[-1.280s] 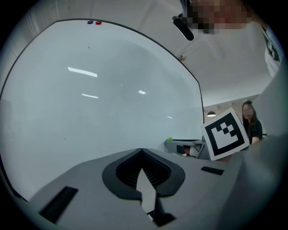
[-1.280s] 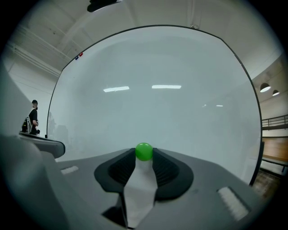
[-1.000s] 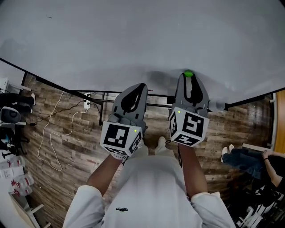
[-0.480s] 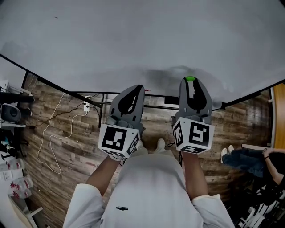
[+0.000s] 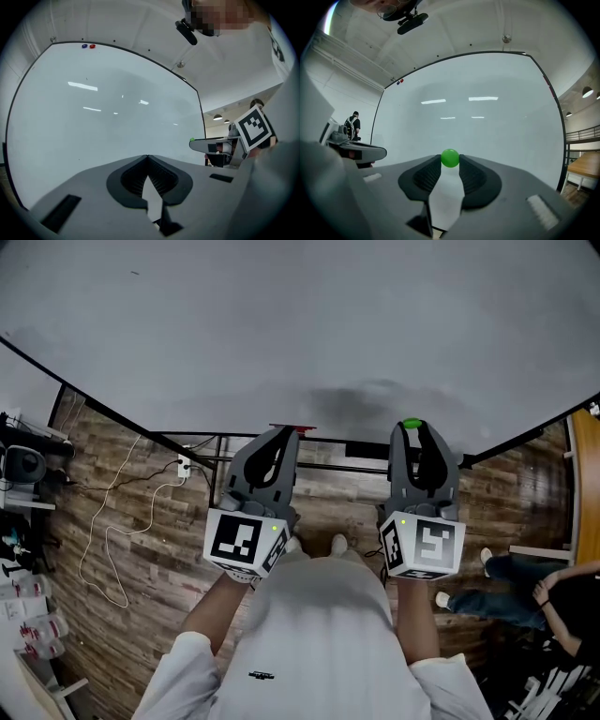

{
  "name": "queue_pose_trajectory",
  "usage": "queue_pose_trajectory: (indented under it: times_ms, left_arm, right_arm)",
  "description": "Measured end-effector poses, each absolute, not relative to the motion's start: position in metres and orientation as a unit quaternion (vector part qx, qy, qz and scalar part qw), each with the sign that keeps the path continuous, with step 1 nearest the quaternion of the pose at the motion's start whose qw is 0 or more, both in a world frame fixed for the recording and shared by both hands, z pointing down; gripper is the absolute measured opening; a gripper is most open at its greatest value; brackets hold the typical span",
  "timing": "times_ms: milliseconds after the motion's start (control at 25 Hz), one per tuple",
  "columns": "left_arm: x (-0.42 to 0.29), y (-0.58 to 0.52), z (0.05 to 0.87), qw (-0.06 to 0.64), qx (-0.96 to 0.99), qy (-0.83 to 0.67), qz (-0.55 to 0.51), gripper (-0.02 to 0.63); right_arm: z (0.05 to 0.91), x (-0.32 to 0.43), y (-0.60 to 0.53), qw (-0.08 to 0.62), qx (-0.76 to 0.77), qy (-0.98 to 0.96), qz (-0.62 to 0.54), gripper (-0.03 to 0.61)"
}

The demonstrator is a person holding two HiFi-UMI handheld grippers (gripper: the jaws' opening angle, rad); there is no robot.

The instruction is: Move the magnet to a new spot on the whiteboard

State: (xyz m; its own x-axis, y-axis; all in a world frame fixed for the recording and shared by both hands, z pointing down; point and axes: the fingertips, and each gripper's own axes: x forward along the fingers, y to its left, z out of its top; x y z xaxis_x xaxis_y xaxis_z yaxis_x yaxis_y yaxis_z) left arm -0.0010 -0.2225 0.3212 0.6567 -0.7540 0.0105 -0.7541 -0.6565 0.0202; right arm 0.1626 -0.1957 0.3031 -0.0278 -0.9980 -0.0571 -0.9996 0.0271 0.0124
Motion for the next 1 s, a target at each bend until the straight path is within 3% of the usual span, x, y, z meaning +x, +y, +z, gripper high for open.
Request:
queue_pose_trajectory:
  times_ms: [1000]
  left_arm:
    - [-0.026,-0.193,0.302,0.007,0.903,-0.428,-0.009,0.006]
  right_arm:
    - [0.281,0.122,-0.172,0.0,-0.658,0.75,0.063,0.13]
